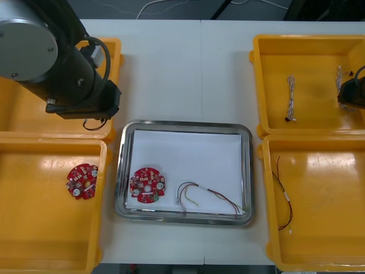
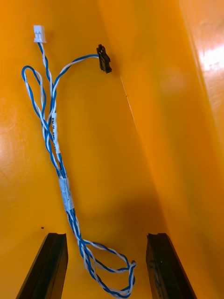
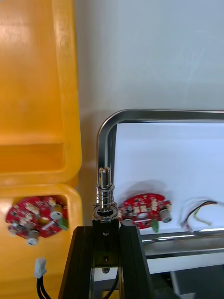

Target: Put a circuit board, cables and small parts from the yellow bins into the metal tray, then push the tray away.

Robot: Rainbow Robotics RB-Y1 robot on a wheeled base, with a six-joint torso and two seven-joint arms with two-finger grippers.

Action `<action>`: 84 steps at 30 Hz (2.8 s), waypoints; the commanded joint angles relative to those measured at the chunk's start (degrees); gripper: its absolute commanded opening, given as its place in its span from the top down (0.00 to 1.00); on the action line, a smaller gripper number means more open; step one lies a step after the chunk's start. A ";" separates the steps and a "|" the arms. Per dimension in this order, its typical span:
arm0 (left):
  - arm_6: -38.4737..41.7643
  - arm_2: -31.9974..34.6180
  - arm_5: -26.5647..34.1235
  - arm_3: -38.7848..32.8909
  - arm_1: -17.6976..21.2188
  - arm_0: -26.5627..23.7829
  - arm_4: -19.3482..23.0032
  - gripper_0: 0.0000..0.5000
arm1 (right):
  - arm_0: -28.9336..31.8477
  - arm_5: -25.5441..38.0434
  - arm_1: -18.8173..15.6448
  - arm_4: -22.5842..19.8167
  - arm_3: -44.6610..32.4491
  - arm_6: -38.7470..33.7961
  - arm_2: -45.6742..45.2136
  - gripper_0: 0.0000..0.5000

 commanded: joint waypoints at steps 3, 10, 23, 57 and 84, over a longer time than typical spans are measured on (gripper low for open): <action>5.90 -5.67 -0.53 -4.16 1.94 -3.38 -0.81 1.00 | 0.17 -0.49 -1.17 -0.88 0.74 1.62 0.54 0.03; 7.48 -10.85 -4.57 -4.60 0.80 -3.38 -4.33 1.00 | 0.78 -0.49 -0.64 -1.59 0.65 1.79 0.54 0.02; 8.18 -19.11 -13.36 -1.70 -2.10 -3.38 -12.06 1.00 | 0.87 -0.40 -0.64 -3.08 0.21 2.85 0.63 1.00; 2.91 -29.49 -19.60 13.76 -8.61 -5.76 -17.51 1.00 | 0.78 16.74 1.47 -3.87 -13.59 2.76 -4.90 0.04; 1.15 -30.80 -19.87 16.75 -9.75 -4.97 -20.15 1.00 | -13.72 15.15 6.30 -3.35 10.58 0.39 -6.49 0.04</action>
